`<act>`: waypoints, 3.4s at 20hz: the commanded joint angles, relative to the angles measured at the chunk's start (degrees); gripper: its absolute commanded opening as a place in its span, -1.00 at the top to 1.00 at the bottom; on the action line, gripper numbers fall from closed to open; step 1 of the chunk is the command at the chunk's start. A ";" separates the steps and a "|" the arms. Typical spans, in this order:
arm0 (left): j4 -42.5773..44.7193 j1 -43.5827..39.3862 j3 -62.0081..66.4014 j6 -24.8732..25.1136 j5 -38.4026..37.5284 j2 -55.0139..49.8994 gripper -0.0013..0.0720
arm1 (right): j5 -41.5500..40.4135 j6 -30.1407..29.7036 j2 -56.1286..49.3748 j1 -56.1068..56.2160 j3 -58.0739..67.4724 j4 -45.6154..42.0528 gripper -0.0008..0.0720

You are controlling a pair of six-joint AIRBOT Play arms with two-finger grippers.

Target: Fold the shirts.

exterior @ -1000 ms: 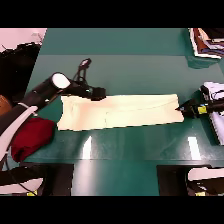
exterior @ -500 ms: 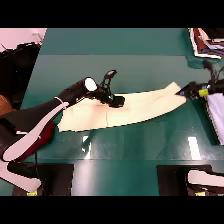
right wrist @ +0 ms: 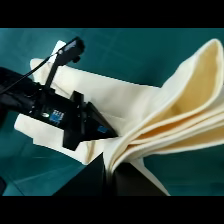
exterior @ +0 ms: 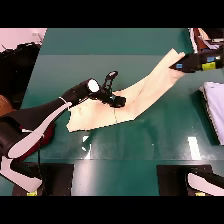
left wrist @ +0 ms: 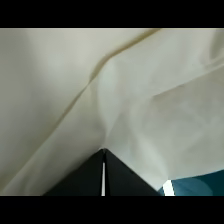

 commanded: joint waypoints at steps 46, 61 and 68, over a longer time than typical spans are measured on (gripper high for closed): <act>12.46 38.49 0.20 0.09 -18.75 36.11 0.90 | -17.79 -5.57 -35.04 24.59 -10.19 16.52 -0.21; 8.61 13.29 0.20 0.09 -6.82 36.11 0.90 | -19.69 -2.97 -14.38 -8.48 -6.67 5.35 0.93; 8.61 9.81 0.20 0.02 -4.52 36.11 0.90 | -20.81 -2.99 -9.16 -38.21 -6.64 5.60 0.93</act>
